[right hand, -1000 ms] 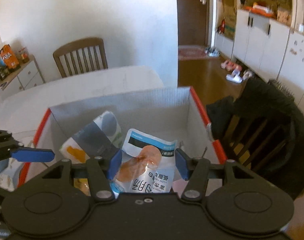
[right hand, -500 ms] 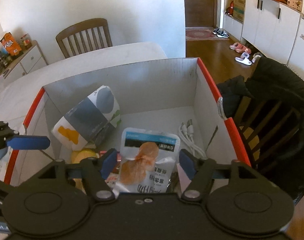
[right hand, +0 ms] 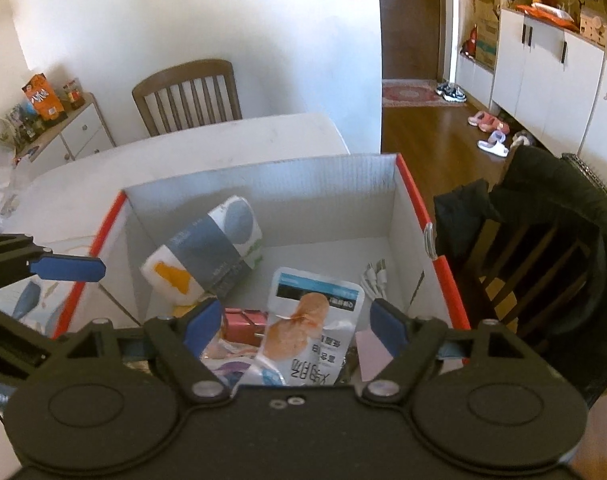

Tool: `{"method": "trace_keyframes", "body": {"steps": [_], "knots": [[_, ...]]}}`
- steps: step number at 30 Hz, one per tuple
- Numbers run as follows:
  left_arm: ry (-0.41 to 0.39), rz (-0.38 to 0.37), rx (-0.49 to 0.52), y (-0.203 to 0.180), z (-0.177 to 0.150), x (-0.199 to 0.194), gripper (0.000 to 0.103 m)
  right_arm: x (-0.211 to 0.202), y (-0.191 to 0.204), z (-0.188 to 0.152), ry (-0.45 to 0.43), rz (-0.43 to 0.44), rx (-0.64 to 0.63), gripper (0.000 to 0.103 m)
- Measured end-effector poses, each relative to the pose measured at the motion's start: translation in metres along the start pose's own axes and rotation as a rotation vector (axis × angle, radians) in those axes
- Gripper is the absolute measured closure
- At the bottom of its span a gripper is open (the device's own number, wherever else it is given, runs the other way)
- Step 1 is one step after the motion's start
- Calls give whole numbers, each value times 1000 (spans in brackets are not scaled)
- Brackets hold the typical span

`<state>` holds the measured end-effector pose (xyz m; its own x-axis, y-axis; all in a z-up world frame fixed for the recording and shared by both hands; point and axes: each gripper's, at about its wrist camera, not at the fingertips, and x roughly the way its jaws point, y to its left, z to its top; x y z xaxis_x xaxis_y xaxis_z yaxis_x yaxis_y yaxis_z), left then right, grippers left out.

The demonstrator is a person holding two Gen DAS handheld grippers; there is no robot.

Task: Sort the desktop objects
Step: 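Lower into the box and open left gripper while right gripper releases sausage packet, then withdraw both open grippers up and away from the shoebox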

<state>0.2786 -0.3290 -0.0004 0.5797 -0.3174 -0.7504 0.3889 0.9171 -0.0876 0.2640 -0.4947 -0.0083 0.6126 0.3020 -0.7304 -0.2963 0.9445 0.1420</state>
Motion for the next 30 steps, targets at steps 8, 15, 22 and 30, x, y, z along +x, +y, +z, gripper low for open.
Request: {"method": "trace_keyframes", "body": {"steps": [8, 15, 22, 30], "knots": [[-41, -2, -24, 9, -4, -21, 1, -27, 17, -5, -39, 1, -22, 20], [-80, 16, -14, 16, -10, -43, 1, -48, 35, -13, -73, -4, -19, 20], [-101, -5, -20, 27, -19, -65, 1, -66, 54, -24, -109, -5, -12, 18], [-112, -4, -10, 34, -33, -87, 1, -84, 80, -40, -153, -1, -24, 15]]}}
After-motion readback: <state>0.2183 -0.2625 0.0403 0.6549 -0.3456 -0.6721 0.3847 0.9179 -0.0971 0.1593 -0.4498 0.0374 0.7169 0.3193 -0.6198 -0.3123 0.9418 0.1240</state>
